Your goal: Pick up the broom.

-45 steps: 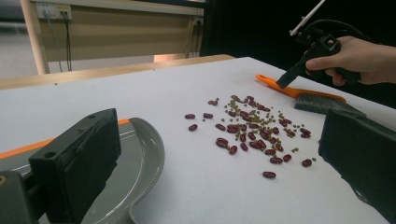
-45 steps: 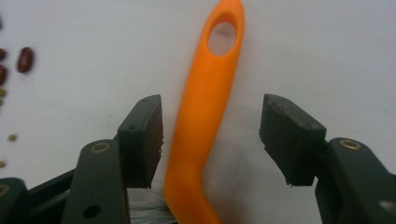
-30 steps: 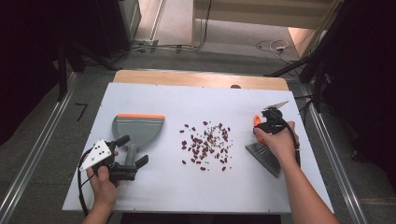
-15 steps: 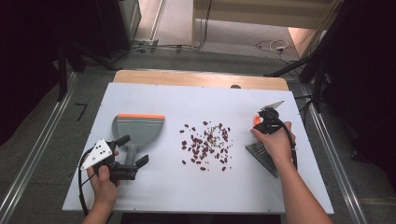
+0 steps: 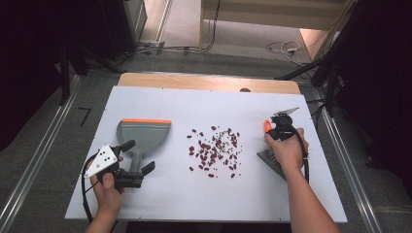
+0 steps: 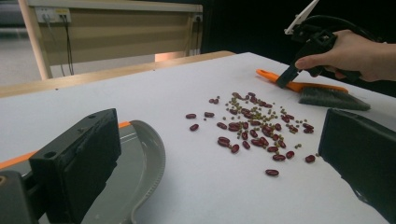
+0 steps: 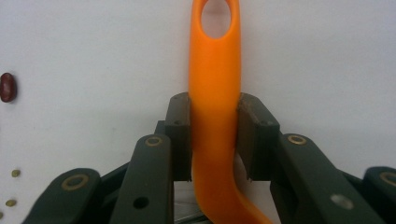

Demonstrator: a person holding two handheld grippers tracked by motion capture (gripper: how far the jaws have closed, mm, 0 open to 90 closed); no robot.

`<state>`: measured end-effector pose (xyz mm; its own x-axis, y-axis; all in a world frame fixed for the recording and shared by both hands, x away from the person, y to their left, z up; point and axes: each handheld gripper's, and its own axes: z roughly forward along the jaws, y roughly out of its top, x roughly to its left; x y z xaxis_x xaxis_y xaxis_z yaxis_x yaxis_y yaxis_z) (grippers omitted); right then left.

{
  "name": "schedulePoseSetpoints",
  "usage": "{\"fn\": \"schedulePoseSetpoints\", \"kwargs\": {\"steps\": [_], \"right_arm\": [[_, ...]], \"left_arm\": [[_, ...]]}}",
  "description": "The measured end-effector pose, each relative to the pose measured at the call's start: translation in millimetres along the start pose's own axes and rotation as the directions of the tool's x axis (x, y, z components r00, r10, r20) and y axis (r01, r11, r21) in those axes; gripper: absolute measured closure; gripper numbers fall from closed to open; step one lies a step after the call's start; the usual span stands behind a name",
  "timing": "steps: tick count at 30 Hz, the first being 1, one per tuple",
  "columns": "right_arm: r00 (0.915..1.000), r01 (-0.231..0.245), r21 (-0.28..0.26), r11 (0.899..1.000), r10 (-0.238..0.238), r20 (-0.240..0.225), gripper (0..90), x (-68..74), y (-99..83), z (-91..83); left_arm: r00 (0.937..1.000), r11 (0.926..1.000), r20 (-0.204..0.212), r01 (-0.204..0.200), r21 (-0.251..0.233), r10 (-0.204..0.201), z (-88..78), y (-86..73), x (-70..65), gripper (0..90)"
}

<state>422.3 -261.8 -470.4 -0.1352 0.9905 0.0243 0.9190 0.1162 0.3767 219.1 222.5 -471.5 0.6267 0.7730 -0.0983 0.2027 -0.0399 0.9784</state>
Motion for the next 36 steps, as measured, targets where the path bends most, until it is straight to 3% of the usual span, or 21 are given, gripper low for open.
{"fn": "schedulePoseSetpoints", "kwargs": {"steps": [6, 8, 11, 13, 16, 20, 22, 23, 25, 27, 30, 34, 36], "right_arm": [[0.9988, -0.01, -0.091, 0.996, 0.005, -0.048, 66.8, -6.2, -11.4, -4.7], [0.9977, 0.006, -0.135, 0.991, -0.015, -0.067, 66.8, -7.3, -16.6, -9.3], [0.9921, -0.002, -0.206, 0.979, -0.024, -0.123, 66.8, -10.9, -26.2, -19.3], [0.9902, -0.008, -0.266, 0.964, -0.029, -0.136, 66.8, -13.0, -34.2, -26.2], [0.9871, -0.027, -0.361, 0.932, -0.032, -0.157, 66.8, -16.4, -47.9, -36.5], [0.9766, -0.062, -0.475, 0.878, -0.045, -0.211, 66.8, -23.7, -65.0, -50.7], [0.9752, -0.076, -0.514, 0.854, -0.044, -0.217, 66.8, -25.1, -73.2, -58.2], [0.971, -0.076, -0.538, 0.84, -0.061, -0.231, 66.8, -26.1, -77.0, -61.3], [0.9717, -0.081, -0.576, 0.814, -0.064, -0.227, 66.8, -26.0, -84.7, -67.8], [0.964, -0.114, -0.618, 0.778, -0.064, -0.258, 66.8, -28.6, -91.9, -73.9], [0.9506, -0.154, -0.66, 0.735, -0.072, -0.302, 66.9, -32.7, -101.7, -82.2], [0.9393, -0.17, -0.688, 0.706, -0.095, -0.33, 66.9, -36.9, -108.6, -91.8], [0.939, -0.184, -0.7, 0.69, -0.087, -0.333, 66.9, -38.5, -111.7, -95.7]], "left_arm": [[1.0, 1.0, -0.009, 0.0, 0.003, 0.0, 1.5, 0.4, -0.6, 0.0], [0.9999, 1.0, -0.012, 0.0, 0.002, 0.0, 0.5, 1.3, -1.9, 0.0], [0.9999, 0.9999, -0.015, -0.006, -0.009, 0.005, -0.7, 4.3, -5.5, 0.0], [0.9998, 0.9998, -0.012, -0.014, -0.01, 0.014, -0.7, 5.5, -7.4, 0.0], [0.9999, 0.9998, -0.003, -0.016, -0.013, 0.016, 0.0, 6.9, -11.5, 0.0], [0.9996, 0.9995, 0.015, -0.024, -0.02, 0.025, 1.5, 8.8, -16.7, 0.0], [0.9993, 0.9993, 0.023, -0.03, -0.021, 0.03, 2.2, 9.7, -18.7, 0.0], [0.9992, 0.9994, 0.026, -0.029, -0.022, 0.029, 2.7, 10.0, -19.6, 0.0], [0.999, 0.9992, 0.029, -0.032, -0.022, 0.033, 3.7, 10.4, -21.3, 0.0], [0.9988, 0.9991, 0.033, -0.035, -0.022, 0.036, 4.4, 10.8, -23.0, 0.0], [0.9985, 0.9989, 0.038, -0.038, -0.028, 0.039, 4.7, 11.7, -25.4, 0.0], [0.9979, 0.9988, 0.051, -0.038, -0.03, 0.039, 7.1, 13.2, -28.4, 0.0], [0.9973, 0.9986, 0.057, -0.043, -0.03, 0.045, 8.7, 14.1, -31.2, 0.0]]}}
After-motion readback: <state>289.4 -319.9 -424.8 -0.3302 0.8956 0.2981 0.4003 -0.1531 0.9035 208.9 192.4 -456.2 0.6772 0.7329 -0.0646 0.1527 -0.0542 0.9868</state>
